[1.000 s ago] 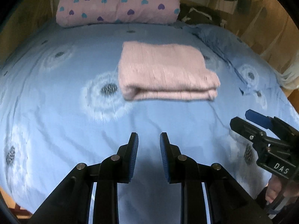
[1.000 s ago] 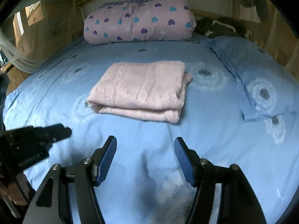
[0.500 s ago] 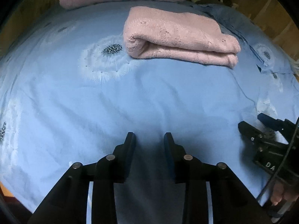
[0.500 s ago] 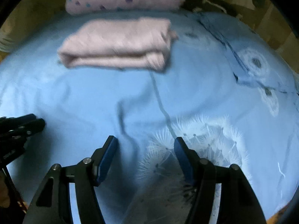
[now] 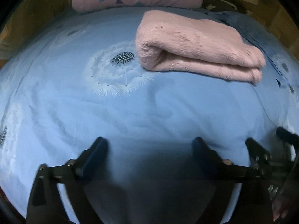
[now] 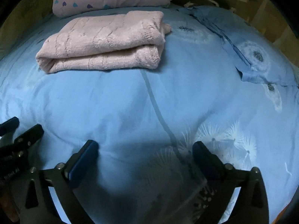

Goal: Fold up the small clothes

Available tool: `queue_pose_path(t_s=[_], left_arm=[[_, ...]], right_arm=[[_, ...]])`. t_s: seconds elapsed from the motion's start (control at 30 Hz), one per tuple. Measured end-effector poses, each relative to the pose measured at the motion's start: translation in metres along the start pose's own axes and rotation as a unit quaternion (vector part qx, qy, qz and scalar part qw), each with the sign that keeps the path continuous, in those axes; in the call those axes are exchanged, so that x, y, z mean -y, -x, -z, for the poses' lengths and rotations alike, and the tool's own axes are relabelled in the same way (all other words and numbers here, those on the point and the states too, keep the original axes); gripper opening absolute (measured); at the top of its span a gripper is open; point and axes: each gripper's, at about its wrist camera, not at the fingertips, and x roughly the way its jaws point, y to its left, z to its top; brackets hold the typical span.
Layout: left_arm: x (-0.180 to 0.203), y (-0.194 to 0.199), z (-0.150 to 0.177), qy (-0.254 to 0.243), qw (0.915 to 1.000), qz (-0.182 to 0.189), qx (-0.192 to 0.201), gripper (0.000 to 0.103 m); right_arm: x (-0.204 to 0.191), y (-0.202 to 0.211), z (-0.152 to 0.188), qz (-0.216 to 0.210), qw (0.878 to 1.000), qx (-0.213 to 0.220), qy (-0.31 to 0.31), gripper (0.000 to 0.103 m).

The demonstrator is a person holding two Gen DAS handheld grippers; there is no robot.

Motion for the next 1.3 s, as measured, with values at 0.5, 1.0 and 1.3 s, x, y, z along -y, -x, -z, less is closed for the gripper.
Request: queue_pose_path(t_s=[0.5, 1.0, 1.3], left_arm=[[-0.002, -0.016, -0.019, -0.024, 0.9996, 0.004, 0.016, 0.089], [-0.002, -0.016, -0.019, -0.022, 0.9996, 0.007, 0.016, 0.089], [-0.002, -0.016, -0.019, -0.022, 0.9996, 0.007, 0.016, 0.089]], right_arm=[[-0.004, -0.033, -0.045, 0.019, 0.999, 0.024, -0.024, 0.103], [-0.001, -0.027, -0.035, 0.008, 0.999, 0.021, -0.041, 0.103], [0.004, -0.030, -0.038, 0.004, 0.999, 0.021, -0.041, 0.103]])
